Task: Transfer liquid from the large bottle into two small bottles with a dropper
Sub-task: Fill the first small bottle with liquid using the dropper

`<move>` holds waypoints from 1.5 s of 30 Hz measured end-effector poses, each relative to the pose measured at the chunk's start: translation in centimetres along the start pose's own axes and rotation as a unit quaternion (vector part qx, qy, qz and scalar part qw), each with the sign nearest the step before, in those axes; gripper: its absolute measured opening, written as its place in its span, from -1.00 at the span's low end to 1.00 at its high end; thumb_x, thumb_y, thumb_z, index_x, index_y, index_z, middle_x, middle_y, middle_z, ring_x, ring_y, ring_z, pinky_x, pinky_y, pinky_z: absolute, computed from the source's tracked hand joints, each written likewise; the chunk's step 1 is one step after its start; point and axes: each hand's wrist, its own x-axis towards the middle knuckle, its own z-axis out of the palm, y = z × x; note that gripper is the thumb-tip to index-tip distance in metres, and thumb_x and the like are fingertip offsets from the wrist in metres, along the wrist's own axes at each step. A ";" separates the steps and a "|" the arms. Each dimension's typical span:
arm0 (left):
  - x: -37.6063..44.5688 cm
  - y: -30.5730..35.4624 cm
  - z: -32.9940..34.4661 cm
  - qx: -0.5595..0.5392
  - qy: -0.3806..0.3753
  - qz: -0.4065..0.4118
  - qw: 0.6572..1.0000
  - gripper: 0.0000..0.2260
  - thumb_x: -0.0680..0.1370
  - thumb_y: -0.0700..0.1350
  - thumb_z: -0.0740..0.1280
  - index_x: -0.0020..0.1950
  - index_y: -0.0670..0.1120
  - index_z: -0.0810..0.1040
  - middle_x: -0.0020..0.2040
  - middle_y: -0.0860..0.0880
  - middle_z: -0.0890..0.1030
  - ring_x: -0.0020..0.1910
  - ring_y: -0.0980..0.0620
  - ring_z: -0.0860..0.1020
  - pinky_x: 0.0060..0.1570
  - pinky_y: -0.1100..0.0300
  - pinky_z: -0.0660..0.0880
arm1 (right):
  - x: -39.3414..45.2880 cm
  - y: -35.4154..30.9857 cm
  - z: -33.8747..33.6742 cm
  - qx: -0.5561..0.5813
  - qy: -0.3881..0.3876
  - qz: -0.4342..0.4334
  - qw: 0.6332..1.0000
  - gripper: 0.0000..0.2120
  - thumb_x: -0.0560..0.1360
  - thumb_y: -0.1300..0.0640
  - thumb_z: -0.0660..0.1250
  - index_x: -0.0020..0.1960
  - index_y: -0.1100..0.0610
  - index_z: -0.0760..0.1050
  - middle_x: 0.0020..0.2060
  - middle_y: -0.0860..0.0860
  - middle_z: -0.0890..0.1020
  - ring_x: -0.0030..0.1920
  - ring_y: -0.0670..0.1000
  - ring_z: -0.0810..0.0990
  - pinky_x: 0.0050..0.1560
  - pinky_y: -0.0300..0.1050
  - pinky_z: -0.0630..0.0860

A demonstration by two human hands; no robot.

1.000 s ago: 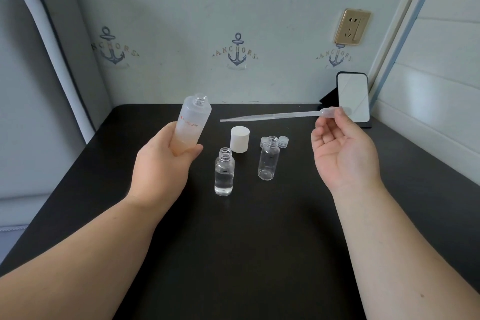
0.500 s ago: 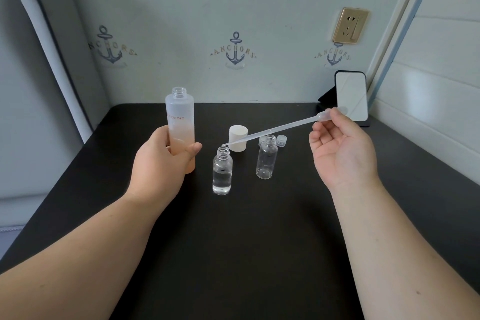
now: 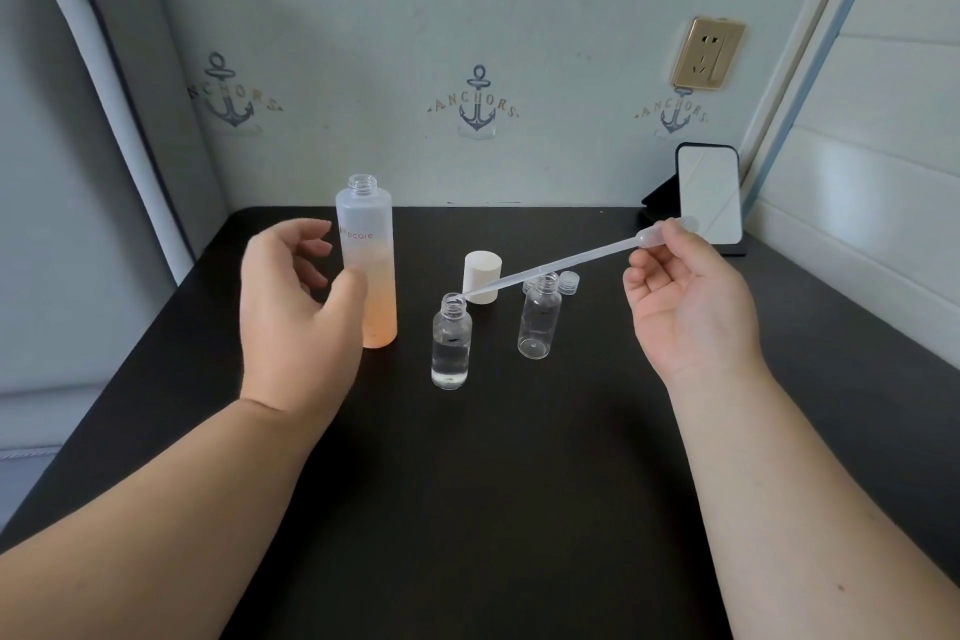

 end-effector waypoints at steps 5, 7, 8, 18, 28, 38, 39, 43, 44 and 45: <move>-1.4 0.8 0.3 0.007 -0.147 0.058 0.987 -0.89 0.53 -0.02 0.35 0.04 0.13 0.59 -0.17 0.20 0.59 -0.26 0.10 0.53 -0.24 0.39 0.46 | 0.0 0.0 0.0 0.002 0.000 -0.005 1.000 -0.73 0.55 0.22 0.37 -0.31 0.10 0.68 -0.27 0.03 0.66 -0.30 -0.04 0.60 -0.23 -0.22 0.55; -1.5 1.0 0.5 0.051 -0.231 0.060 0.970 -0.81 0.49 0.10 0.37 0.07 0.13 0.61 -0.14 0.30 0.59 -0.21 0.08 0.55 -0.22 0.38 0.47 | 0.0 0.0 0.0 0.000 0.001 -0.007 1.000 -0.73 0.55 0.22 0.37 -0.31 0.10 0.67 -0.28 0.02 0.66 -0.31 -0.04 0.60 -0.24 -0.22 0.54; -1.5 1.0 0.7 0.072 -0.265 0.062 0.960 -0.78 0.47 0.15 0.38 0.08 0.16 0.60 -0.16 0.35 0.58 -0.21 0.11 0.54 -0.22 0.39 0.46 | 0.0 0.0 0.0 -0.001 0.001 -0.007 1.000 -0.73 0.55 0.23 0.37 -0.31 0.10 0.67 -0.27 0.02 0.66 -0.31 -0.04 0.60 -0.24 -0.22 0.54; -1.5 0.5 1.2 0.136 -0.353 0.049 0.924 -0.86 0.45 0.07 0.54 -0.18 0.20 0.58 -0.25 0.40 0.55 -0.27 0.29 0.50 -0.28 0.49 0.39 | 0.0 0.0 0.0 -0.007 -0.005 -0.017 1.000 -0.73 0.55 0.23 0.35 -0.30 0.10 0.64 -0.26 0.02 0.65 -0.30 -0.04 0.58 -0.22 -0.23 0.53; -1.4 0.5 1.2 0.134 -0.360 0.052 0.922 -0.87 0.45 0.07 0.53 -0.17 0.21 0.59 -0.24 0.42 0.56 -0.25 0.32 0.51 -0.28 0.50 0.38 | 0.1 0.0 -0.1 -0.012 -0.004 -0.029 0.999 -0.78 0.54 0.25 0.37 -0.26 0.09 0.65 -0.26 0.02 0.66 -0.30 -0.04 0.59 -0.21 -0.22 0.54; -1.3 0.8 1.2 0.133 -0.370 0.058 0.918 -0.85 0.47 0.03 0.52 -0.10 0.23 0.58 -0.27 0.50 0.52 -0.27 0.36 0.50 -0.30 0.51 0.37 | 0.0 -0.1 0.0 -0.003 -0.013 -0.029 1.000 -0.71 0.55 0.30 0.36 -0.29 0.09 0.67 -0.27 0.04 0.66 -0.29 -0.06 0.57 -0.19 -0.25 0.51; -1.3 0.8 1.2 0.134 -0.369 0.058 0.918 -0.86 0.47 0.03 0.52 -0.10 0.22 0.59 -0.28 0.49 0.52 -0.27 0.36 0.50 -0.30 0.51 0.37 | 0.0 -0.1 0.0 -0.003 -0.013 -0.028 1.000 -0.71 0.55 0.30 0.36 -0.29 0.09 0.67 -0.27 0.04 0.66 -0.29 -0.06 0.57 -0.19 -0.25 0.50; -1.4 0.6 1.1 0.133 -0.366 0.059 0.919 -0.87 0.47 0.03 0.52 -0.09 0.21 0.60 -0.29 0.47 0.53 -0.28 0.36 0.50 -0.28 0.51 0.37 | -0.1 -0.2 0.1 -0.010 -0.014 -0.031 0.999 -0.69 0.56 0.30 0.36 -0.31 0.08 0.68 -0.27 0.03 0.66 -0.30 -0.07 0.56 -0.21 -0.26 0.50; -1.4 0.6 1.0 0.133 -0.365 0.060 0.919 -0.88 0.47 0.03 0.52 -0.10 0.20 0.61 -0.29 0.46 0.53 -0.28 0.36 0.50 -0.28 0.50 0.38 | -0.1 -0.2 0.1 -0.009 -0.014 -0.030 0.999 -0.68 0.56 0.30 0.36 -0.31 0.08 0.68 -0.27 0.03 0.66 -0.30 -0.07 0.56 -0.21 -0.26 0.50; -1.4 0.6 1.1 0.133 -0.364 0.060 0.920 -0.89 0.47 0.03 0.52 -0.11 0.19 0.61 -0.29 0.45 0.54 -0.28 0.34 0.50 -0.28 0.50 0.38 | -0.1 -0.2 0.1 -0.007 -0.014 -0.030 0.999 -0.68 0.56 0.30 0.36 -0.31 0.08 0.68 -0.28 0.03 0.66 -0.30 -0.07 0.57 -0.21 -0.26 0.50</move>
